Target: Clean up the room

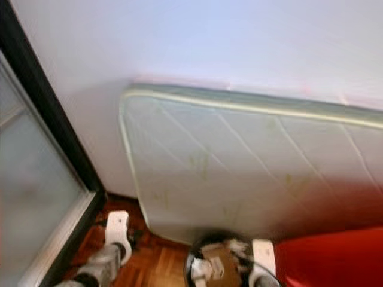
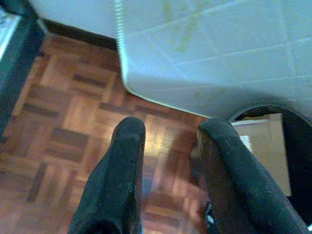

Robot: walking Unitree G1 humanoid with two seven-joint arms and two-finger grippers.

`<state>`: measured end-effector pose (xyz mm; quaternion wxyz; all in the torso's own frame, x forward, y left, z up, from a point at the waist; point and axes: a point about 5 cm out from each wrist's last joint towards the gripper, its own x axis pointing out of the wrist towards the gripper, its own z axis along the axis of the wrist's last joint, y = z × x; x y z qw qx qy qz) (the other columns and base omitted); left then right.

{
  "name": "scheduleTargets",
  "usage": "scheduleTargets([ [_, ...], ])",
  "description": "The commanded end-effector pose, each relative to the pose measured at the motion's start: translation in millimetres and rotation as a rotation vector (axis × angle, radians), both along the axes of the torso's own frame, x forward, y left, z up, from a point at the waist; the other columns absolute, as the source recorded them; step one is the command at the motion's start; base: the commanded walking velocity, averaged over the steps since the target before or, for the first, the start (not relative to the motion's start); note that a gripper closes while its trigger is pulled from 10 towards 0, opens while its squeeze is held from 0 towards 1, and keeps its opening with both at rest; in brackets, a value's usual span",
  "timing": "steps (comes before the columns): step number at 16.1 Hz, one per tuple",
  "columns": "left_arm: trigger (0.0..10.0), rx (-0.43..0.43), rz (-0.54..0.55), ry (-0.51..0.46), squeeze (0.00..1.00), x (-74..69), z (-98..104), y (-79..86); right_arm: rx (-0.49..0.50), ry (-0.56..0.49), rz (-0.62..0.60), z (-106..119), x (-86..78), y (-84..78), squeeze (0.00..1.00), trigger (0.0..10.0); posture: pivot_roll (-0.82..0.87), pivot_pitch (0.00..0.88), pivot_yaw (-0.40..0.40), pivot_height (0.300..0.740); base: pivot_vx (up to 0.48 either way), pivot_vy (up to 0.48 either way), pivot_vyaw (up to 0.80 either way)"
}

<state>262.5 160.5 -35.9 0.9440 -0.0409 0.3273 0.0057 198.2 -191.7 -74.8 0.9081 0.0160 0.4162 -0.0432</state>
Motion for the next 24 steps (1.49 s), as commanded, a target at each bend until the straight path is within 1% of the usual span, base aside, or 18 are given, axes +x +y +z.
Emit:
scheduleTargets([
  [1, 10.0, 0.030, 0.039, -0.011, 0.00, -2.3, 0, 19.2, 0.021, -0.019, 0.000, 0, 0.5, 6.1, 0.00, 10.0, 0.03, 0.000, -0.007, 0.740, 0.000, 0.000, 0.00],
  [2, 10.0, 0.047, 0.056, -0.069, 0.00, 3.4, 10, 38.8, 0.025, -0.047, 0.008, 2, 2.6, 6.7, 0.00, 10.0, 0.03, 0.000, -0.007, 0.740, 0.000, 0.000, 0.00],
  [3, 10.0, 0.046, 0.060, -0.104, 0.00, 9.6, 16, 39.7, 0.028, -0.069, 0.009, 3, 3.9, 6.9, 0.00, 10.0, 0.03, 0.000, -0.007, 0.740, 0.000, 0.000, 0.00],
  [5, 10.0, 0.034, 0.061, -0.201, 0.00, 28.6, 34, 34.8, 0.030, -0.120, 0.058, 7, 8.1, 8.9, 0.00, 10.0, 0.03, 0.000, -0.005, 0.740, 0.000, 0.000, 0.00],
  [8, 10.0, 0.028, 0.048, -0.261, 0.00, 41.3, 46, 24.7, 0.023, -0.141, 0.099, 9, 10.2, 10.4, 0.00, 10.0, 0.02, 0.000, -0.005, 0.740, 0.000, 0.000, 0.00],
  [9, 10.0, 0.028, 0.044, -0.268, 0.00, 42.3, 47, 23.2, 0.017, -0.139, 0.109, 9, 10.0, 10.5, 0.00, 10.0, 0.02, 0.000, -0.003, 0.740, 0.000, 0.000, 0.00],
  [13, 10.0, 0.028, 0.049, -0.282, 0.00, 40.6, 47, 26.4, 0.001, -0.124, 0.110, 8, 8.3, 9.4, 0.00, 10.0, 0.02, 0.000, -0.001, 0.736, 0.000, 0.000, 0.00],
  [18, 10.0, 0.022, 0.048, -0.269, 0.00, 35.3, 42, 27.5, -0.007, -0.124, 0.100, 7, 7.1, 8.6, 0.00, 10.0, 0.02, 0.000, 0.001, 0.681, 0.000, 0.000, 0.00],
  [20, 10.0, 0.021, 0.046, -0.266, 0.00, 35.0, 41, 27.1, 0.001, -0.138, 0.089, 8, 7.7, 8.6, 0.00, 10.0, 0.02, 0.000, 0.001, 0.671, 0.000, 0.000, 0.00],
  [23, 10.0, 0.022, 0.043, -0.267, 0.00, 34.8, 41, 27.1, 0.024, -0.159, 0.055, 9, 7.7, 8.7, 0.00, 10.0, 0.02, 0.000, 0.002, 0.671, 0.000, 0.000, 0.00],
  [24, 10.0, 0.023, 0.042, -0.268, 0.00, 34.7, 41, 27.6, 0.031, -0.321, 0.068, 39, 53.6, 15.0, 0.00, 10.0, 0.02, 0.000, 0.004, 0.671, 0.000, 0.000, 0.00],
])
